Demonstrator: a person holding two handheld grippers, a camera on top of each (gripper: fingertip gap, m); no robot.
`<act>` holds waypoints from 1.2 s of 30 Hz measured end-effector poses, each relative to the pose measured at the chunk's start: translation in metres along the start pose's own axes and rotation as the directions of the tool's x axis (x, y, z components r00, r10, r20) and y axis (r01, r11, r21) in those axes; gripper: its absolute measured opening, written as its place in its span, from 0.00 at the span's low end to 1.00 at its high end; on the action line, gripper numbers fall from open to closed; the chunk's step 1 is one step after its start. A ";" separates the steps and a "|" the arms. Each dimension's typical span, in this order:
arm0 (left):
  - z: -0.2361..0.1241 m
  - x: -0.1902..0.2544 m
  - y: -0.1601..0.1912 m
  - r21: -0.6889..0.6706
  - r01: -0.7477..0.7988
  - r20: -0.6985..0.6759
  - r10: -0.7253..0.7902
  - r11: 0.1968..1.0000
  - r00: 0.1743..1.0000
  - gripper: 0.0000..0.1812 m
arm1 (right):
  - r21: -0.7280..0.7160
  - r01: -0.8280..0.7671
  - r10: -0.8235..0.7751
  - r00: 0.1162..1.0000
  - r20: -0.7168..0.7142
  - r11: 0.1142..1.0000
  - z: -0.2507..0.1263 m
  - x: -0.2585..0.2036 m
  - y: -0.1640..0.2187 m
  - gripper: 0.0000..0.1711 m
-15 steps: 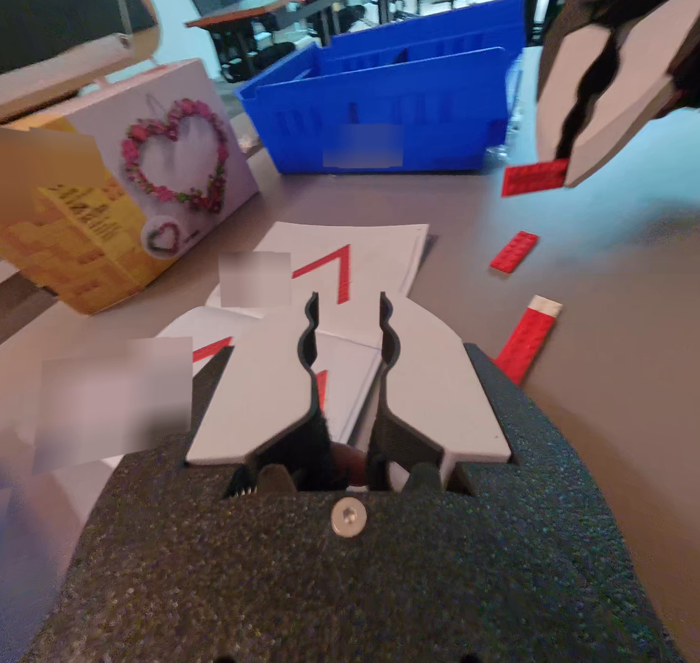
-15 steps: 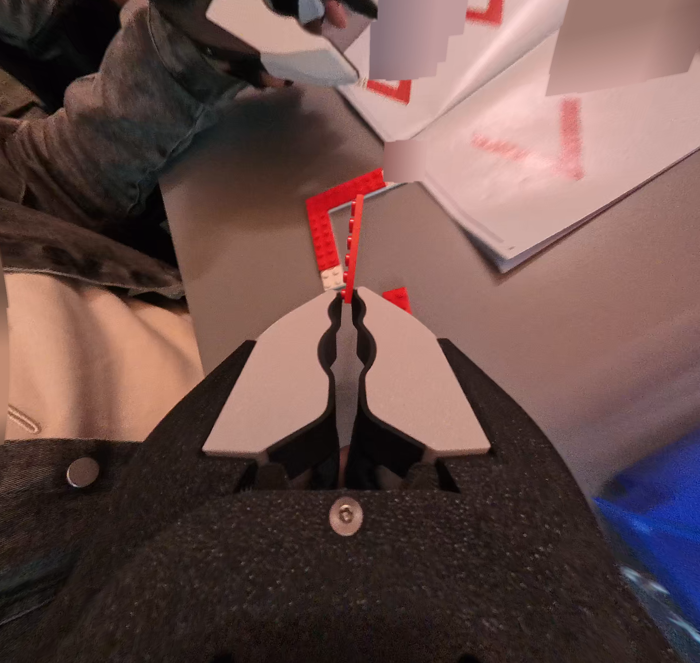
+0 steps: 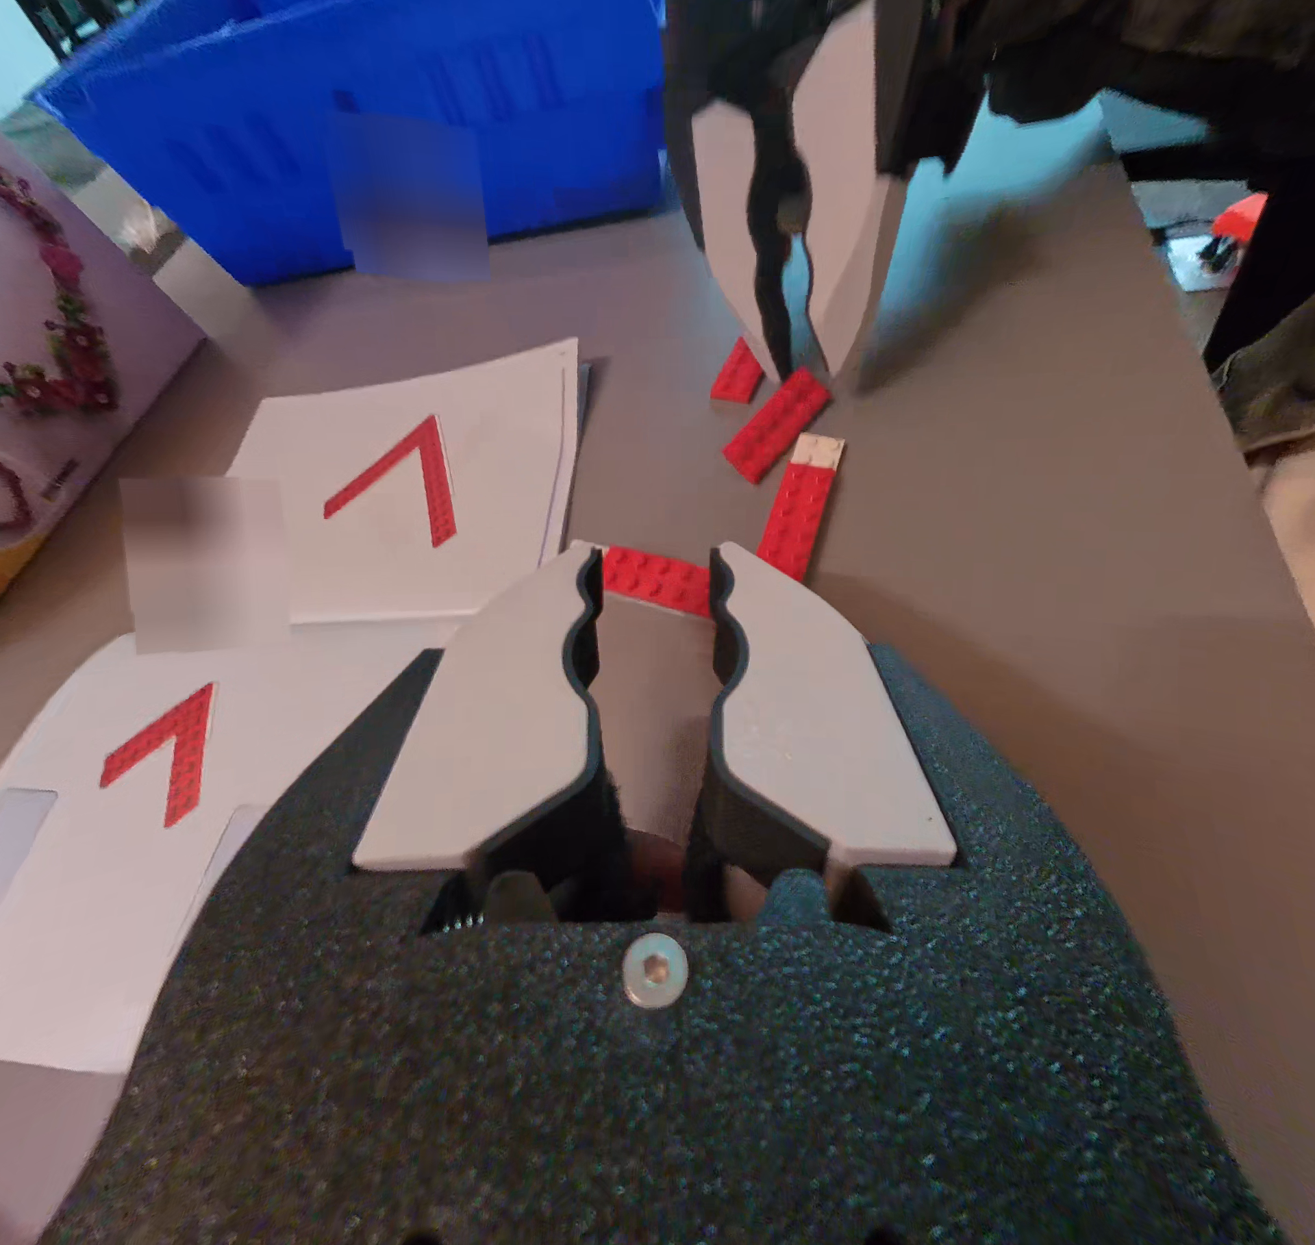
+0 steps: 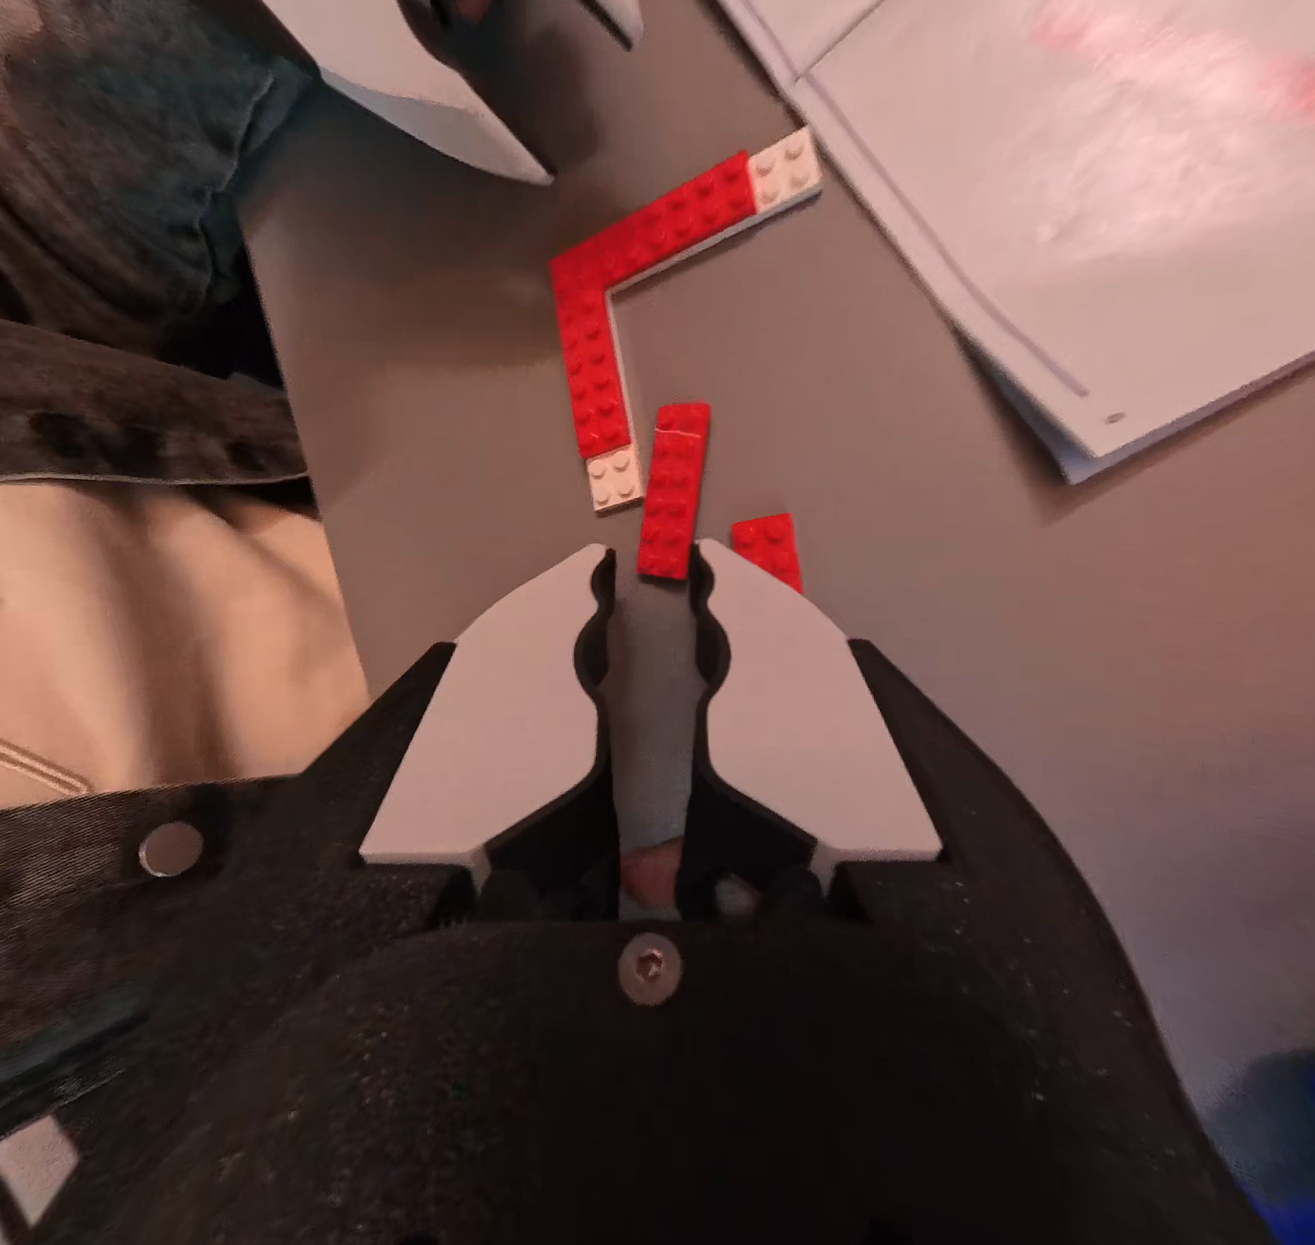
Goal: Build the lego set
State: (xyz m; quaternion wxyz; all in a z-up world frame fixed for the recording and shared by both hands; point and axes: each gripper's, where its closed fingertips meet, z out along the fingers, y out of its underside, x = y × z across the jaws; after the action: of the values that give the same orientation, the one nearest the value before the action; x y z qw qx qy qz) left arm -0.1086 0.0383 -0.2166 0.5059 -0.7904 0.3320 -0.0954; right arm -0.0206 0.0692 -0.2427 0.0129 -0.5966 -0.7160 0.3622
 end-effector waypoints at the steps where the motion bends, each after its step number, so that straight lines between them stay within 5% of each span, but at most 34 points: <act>1: -0.001 -0.003 0.003 -0.017 -0.004 0.017 0.004 1.000 1.000 0.15 | 0.017 0.034 -0.033 0.998 -0.046 0.999 -0.004 0.003 -0.004 0.13; 8: -0.003 -0.020 0.020 -0.101 0.141 0.123 -0.129 0.985 0.984 0.09 | 0.069 0.298 -0.282 0.942 -0.181 0.952 -0.011 0.000 -0.016 0.17; 12: 0.001 -0.017 0.015 -0.123 0.328 0.156 -0.308 0.937 0.939 0.08 | 0.006 0.322 -0.316 0.931 -0.181 0.947 -0.005 -0.001 -0.008 0.16; 24: 0.030 -0.002 0.025 -0.308 0.325 0.275 -0.244 0.894 0.930 0.21 | -0.109 0.342 -0.358 0.905 -0.228 0.933 0.016 0.001 0.000 0.17; 36: 0.011 0.038 0.029 -0.313 0.107 -0.132 -0.155 0.944 0.979 0.09 | -0.148 0.444 -0.463 0.875 -0.139 0.884 0.011 -0.006 0.013 0.10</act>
State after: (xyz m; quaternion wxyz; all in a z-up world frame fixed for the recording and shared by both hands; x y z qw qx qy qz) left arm -0.0867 0.0152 -0.2540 0.3432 -0.8694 0.3276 -0.1377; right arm -0.0130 0.0586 -0.2552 0.1251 -0.4405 -0.8513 0.2561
